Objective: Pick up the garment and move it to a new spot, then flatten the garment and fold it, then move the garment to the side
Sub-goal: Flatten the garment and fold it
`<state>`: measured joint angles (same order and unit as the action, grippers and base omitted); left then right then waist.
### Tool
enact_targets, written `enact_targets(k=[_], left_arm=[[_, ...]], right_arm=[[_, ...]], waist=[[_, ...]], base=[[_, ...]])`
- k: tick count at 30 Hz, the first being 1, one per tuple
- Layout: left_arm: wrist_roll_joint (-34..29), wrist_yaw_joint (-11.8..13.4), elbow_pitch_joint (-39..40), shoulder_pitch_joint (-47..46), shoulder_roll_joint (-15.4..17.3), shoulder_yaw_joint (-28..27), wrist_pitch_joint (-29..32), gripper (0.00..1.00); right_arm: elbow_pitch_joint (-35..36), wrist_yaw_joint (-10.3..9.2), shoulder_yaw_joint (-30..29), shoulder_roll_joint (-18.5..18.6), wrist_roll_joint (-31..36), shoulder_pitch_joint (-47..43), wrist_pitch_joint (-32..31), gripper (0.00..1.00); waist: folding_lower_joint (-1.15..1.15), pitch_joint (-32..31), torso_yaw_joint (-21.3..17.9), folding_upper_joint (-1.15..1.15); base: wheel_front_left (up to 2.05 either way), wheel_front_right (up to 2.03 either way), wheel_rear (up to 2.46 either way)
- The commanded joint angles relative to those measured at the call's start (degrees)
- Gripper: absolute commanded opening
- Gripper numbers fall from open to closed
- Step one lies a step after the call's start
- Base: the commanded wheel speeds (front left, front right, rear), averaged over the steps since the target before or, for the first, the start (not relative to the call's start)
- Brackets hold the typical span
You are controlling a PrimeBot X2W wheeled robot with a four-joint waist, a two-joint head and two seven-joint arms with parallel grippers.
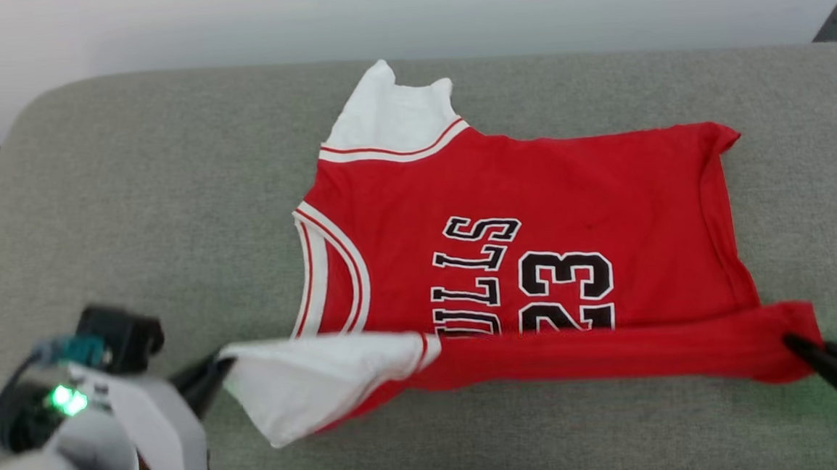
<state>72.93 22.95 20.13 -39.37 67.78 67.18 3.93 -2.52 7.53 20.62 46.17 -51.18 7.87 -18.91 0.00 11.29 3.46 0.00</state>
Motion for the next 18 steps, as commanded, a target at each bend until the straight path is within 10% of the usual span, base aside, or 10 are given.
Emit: enact_targets(k=[1,18], left_arm=[[-0.8,-0.7,-1.0,-1.2,-0.5,-0.1,0.7,0.00],[-2.4,-18.0,-29.7,-14.5,-17.6,1.7,11.8,0.00]], right_arm=[[0.1,-0.08,-1.1,-0.8,0.9,1.0,-0.9,0.00],[-5.5,-0.07,-6.7,-13.2,11.9,12.2,-15.0,0.00]], waist=[[0.00,0.7,-0.6,0.00],[0.00,5.0,-1.6,0.00]], base=[[0.00,0.00,0.00],[0.00,0.00,0.00]])
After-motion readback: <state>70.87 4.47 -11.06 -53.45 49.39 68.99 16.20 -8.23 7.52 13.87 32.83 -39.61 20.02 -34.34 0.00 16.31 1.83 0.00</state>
